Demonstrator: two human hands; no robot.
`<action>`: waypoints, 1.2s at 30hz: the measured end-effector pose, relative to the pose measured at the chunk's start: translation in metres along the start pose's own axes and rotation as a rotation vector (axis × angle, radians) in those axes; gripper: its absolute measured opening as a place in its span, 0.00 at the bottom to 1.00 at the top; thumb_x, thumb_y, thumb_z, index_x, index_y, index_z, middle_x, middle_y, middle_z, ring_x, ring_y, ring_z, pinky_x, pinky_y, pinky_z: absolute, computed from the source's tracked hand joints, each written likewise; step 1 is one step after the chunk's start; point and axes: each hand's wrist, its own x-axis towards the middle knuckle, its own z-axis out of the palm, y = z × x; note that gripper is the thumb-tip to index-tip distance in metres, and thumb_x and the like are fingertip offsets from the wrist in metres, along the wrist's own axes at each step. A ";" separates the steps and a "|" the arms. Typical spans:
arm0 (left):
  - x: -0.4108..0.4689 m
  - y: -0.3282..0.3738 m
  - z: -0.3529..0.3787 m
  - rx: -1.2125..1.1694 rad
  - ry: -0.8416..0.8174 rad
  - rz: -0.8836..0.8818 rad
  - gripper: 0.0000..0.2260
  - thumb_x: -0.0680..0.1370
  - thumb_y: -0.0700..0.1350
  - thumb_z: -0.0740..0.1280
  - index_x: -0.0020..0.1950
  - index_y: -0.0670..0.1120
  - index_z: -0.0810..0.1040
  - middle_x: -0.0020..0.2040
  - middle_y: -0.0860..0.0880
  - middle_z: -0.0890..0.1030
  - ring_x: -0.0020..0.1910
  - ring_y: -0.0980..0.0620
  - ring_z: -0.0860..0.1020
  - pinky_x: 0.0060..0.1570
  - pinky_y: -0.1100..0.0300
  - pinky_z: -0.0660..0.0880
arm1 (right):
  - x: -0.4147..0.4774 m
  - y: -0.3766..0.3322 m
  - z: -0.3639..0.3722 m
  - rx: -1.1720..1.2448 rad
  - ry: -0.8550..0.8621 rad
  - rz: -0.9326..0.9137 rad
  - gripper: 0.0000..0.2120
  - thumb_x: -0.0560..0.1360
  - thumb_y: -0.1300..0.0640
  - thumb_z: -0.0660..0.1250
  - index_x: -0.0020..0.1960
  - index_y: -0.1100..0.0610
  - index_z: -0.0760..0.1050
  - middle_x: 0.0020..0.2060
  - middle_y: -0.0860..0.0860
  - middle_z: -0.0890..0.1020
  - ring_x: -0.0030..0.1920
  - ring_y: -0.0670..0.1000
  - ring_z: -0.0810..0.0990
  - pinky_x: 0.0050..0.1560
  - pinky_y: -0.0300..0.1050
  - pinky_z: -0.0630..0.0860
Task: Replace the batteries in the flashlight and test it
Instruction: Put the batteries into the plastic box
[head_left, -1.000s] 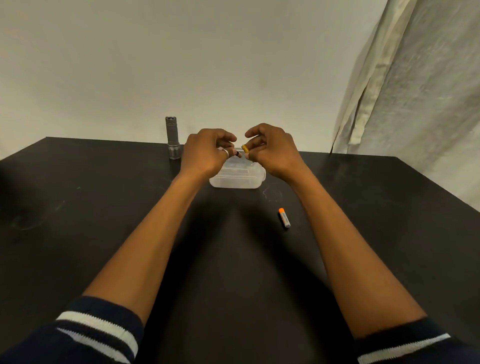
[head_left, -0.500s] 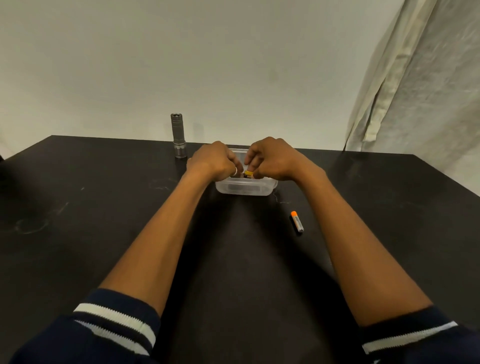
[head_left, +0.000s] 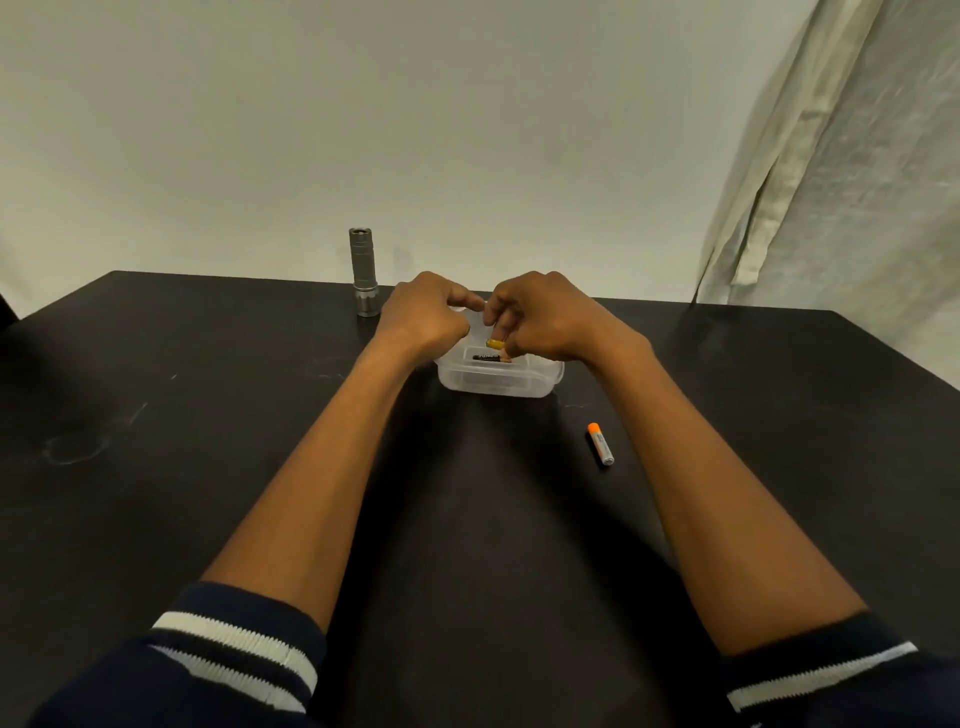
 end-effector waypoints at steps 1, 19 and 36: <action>0.000 -0.001 0.000 -0.002 0.016 -0.009 0.22 0.75 0.33 0.66 0.64 0.52 0.83 0.67 0.49 0.81 0.65 0.46 0.78 0.58 0.56 0.76 | 0.000 -0.001 0.001 -0.002 -0.018 -0.003 0.17 0.71 0.68 0.76 0.56 0.54 0.81 0.45 0.48 0.88 0.45 0.44 0.85 0.56 0.45 0.81; 0.005 -0.010 0.007 -0.007 0.047 -0.069 0.24 0.75 0.34 0.71 0.70 0.45 0.77 0.66 0.45 0.81 0.62 0.45 0.79 0.58 0.56 0.75 | 0.001 0.000 0.009 -0.223 0.054 0.037 0.14 0.73 0.61 0.74 0.58 0.51 0.83 0.53 0.50 0.86 0.53 0.53 0.83 0.58 0.55 0.81; 0.006 -0.014 0.011 -0.029 0.067 -0.058 0.22 0.75 0.37 0.71 0.69 0.46 0.78 0.65 0.46 0.81 0.61 0.47 0.79 0.56 0.59 0.74 | -0.001 0.004 0.008 -0.240 0.086 0.020 0.11 0.75 0.53 0.75 0.57 0.51 0.84 0.52 0.49 0.87 0.54 0.52 0.83 0.59 0.55 0.80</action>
